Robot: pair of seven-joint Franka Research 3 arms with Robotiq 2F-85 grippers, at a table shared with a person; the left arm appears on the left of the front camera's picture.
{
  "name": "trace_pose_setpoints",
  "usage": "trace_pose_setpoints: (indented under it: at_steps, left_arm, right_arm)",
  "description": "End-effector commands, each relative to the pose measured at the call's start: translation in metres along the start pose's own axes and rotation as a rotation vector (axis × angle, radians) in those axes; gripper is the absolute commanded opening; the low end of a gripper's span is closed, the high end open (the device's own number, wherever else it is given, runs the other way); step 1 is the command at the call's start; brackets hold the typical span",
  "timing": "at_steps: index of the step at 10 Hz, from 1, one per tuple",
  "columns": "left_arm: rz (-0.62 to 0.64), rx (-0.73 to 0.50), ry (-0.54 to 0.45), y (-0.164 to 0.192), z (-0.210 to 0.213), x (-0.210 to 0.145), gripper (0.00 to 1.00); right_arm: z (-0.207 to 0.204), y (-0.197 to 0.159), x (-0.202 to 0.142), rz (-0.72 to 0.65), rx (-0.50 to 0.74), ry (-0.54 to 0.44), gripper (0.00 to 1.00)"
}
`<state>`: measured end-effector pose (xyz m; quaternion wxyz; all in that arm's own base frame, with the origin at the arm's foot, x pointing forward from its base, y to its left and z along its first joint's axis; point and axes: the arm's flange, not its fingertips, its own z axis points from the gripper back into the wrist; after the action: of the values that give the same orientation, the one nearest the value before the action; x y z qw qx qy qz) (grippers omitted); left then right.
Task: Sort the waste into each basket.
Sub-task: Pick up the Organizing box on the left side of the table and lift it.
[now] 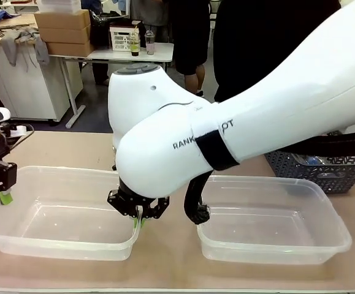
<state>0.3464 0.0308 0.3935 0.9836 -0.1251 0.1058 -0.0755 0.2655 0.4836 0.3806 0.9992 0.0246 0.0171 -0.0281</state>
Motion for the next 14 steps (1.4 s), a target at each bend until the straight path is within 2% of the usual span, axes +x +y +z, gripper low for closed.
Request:
trace_pose_setpoints:
  at_steps: [1,3,5,7,8,11,12,13,14]
  left_arm:
    - [0.118,0.01,0.042,-0.006,0.058,0.005,0.0]
    - [0.089,-0.018,-0.06,-0.028,0.106,0.012,0.0]
    - [0.068,0.007,-0.126,-0.054,0.129,0.021,0.0]
    - [0.026,-0.004,-0.128,-0.07,0.136,0.024,0.0]
    - [0.029,-0.031,-0.069,-0.084,0.119,0.017,0.0]
    - [0.029,-0.031,-0.069,-0.084,0.119,0.017,0.0]
    - [0.023,-0.033,-0.057,-0.092,0.114,0.02,0.07]
    - [0.003,-0.072,-0.025,-0.11,0.116,0.027,0.07]
    - [-0.013,-0.075,-0.016,-0.125,0.115,0.032,0.07]
  right_arm:
    - [0.036,-0.031,0.014,0.114,-0.064,0.07,0.0]
    - [0.074,-0.062,0.024,0.138,-0.071,0.073,0.0]
    - [0.097,-0.09,0.03,0.188,-0.083,0.085,0.0]
    - [0.12,-0.12,0.029,0.249,-0.085,0.119,0.0]
    - [0.121,-0.063,0.037,0.147,0.036,0.019,0.0]
    - [0.121,-0.063,0.037,0.147,0.036,0.019,0.0]
    - [0.127,-0.067,0.037,0.157,0.049,0.022,0.05]
    - [0.127,-0.093,0.05,0.154,0.146,-0.041,0.05]
    - [0.131,-0.113,0.056,0.171,0.173,-0.068,0.05]
